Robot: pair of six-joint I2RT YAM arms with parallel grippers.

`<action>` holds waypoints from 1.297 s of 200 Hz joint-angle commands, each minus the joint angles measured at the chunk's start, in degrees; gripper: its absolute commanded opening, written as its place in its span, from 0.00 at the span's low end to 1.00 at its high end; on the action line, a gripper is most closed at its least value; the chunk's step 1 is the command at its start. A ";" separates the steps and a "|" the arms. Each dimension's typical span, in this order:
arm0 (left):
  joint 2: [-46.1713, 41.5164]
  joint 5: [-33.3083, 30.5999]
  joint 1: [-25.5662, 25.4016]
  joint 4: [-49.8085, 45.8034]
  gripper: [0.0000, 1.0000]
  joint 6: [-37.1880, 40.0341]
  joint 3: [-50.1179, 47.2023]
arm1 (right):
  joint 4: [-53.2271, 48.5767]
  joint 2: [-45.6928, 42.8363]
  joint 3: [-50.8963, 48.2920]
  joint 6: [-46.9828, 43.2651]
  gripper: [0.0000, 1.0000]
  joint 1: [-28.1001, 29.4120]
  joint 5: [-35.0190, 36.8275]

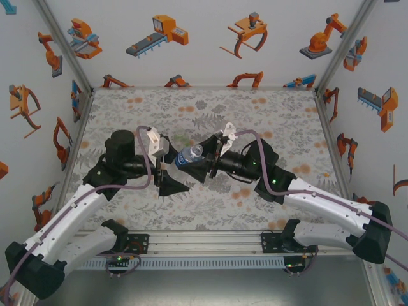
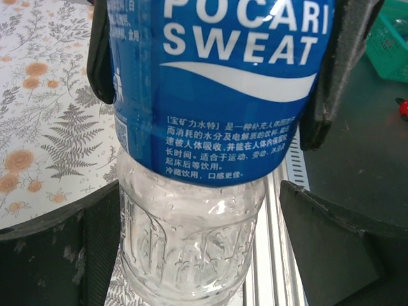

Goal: Screw on the bottle caps

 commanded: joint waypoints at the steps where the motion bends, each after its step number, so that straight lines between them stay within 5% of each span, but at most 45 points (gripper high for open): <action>1: 0.83 -0.83 -0.59 3.21 0.88 -0.28 2.30 | 1.00 -0.56 1.88 0.53 0.31 0.38 1.04; 147: 3.23 -3.22 -2.36 3.55 0.64 0.62 4.94 | 2.49 -2.97 -0.27 0.87 0.27 0.36 3.41; 232: 3.14 -3.14 -2.53 0.54 0.65 3.40 6.87 | 4.88 -0.88 -0.19 2.35 0.26 0.38 2.55; 259: 3.58 -3.31 -2.51 -1.23 0.57 4.47 7.20 | 5.03 -0.61 0.17 2.52 0.25 0.37 2.52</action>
